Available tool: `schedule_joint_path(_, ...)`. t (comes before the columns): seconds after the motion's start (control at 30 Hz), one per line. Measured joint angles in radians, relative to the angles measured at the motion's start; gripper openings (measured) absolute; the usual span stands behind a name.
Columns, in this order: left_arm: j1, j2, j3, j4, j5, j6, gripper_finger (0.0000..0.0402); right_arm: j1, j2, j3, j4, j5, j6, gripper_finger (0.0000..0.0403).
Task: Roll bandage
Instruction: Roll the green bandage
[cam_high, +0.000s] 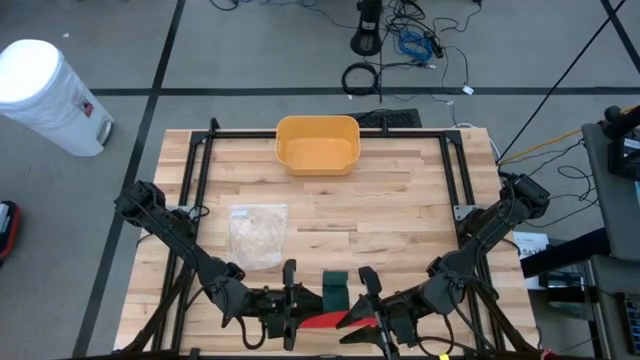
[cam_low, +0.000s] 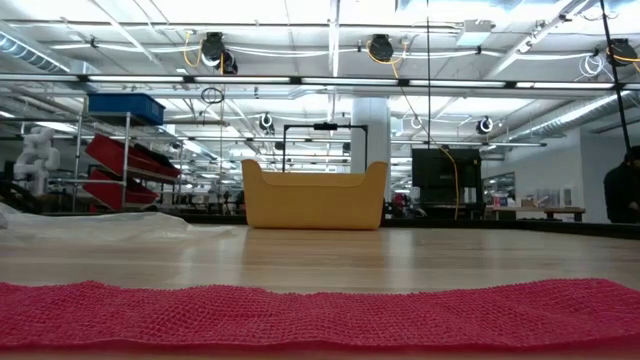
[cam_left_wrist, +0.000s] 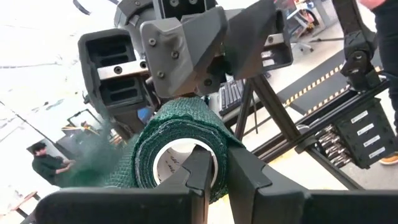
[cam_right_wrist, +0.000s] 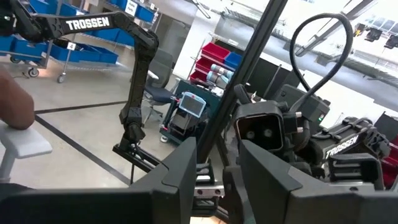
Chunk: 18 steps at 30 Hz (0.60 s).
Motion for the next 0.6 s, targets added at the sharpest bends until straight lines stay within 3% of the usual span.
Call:
schedule_joint_path(0.2, -0.004, -0.012, 0.0, -0.044, -0.031, 0.007, 0.0038, 0.026, -0.032, 0.0, -0.071, 0.06, 0.015, 0.0112)
schedule_joint_path(0.47, -0.04, -0.062, 0.0, -0.111, -0.056, -0.007, 0.0038, 0.118, -0.068, 0.0, -0.138, 0.462, -0.035, 0.0112)
schedule_joint_path(0.6, -0.064, -0.084, 0.0, -0.095, -0.051, -0.056, 0.0038, 0.113, -0.065, 0.0, -0.221, 0.459, 0.072, 0.0112)
